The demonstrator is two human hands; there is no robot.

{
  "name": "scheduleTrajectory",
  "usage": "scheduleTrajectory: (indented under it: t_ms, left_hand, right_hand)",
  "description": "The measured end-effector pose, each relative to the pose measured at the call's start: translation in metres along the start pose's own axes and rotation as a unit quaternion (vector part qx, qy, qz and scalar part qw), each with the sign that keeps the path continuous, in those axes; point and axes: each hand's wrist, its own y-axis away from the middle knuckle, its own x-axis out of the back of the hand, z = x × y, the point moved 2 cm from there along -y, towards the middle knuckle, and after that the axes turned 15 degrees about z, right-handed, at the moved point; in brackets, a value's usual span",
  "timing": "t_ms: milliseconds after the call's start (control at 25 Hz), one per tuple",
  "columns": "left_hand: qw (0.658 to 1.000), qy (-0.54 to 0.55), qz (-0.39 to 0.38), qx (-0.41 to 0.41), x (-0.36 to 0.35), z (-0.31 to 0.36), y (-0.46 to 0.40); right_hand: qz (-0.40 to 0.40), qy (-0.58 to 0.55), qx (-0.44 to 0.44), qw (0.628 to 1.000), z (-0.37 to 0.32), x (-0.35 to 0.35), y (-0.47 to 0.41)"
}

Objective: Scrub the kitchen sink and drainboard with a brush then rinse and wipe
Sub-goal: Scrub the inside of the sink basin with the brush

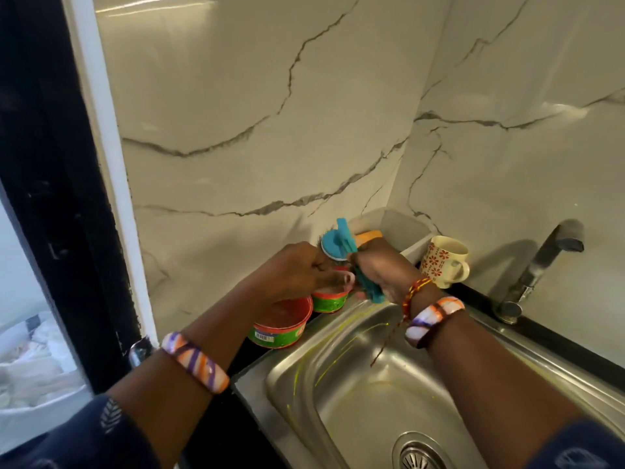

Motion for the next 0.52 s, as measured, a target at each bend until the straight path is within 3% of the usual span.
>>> scheduleTrajectory:
  t_ms: [120,320,520]
  left_hand:
    - [0.991,-0.130,-0.017,-0.021,-0.015,-0.022,-0.008]
    - [0.947,-0.306,-0.036,-0.089,-0.057,-0.045,-0.005]
    - [0.942,-0.312,-0.047,-0.114,-0.052,-0.041,-0.010]
  right_hand:
    - [-0.048,0.058,0.012,0.997,0.020,-0.006,-0.022]
    - [-0.064,0.197,0.143,0.968,0.041,-0.034,-0.038]
    - [-0.048,0.300,0.195,0.933,0.028,-0.035,-0.049]
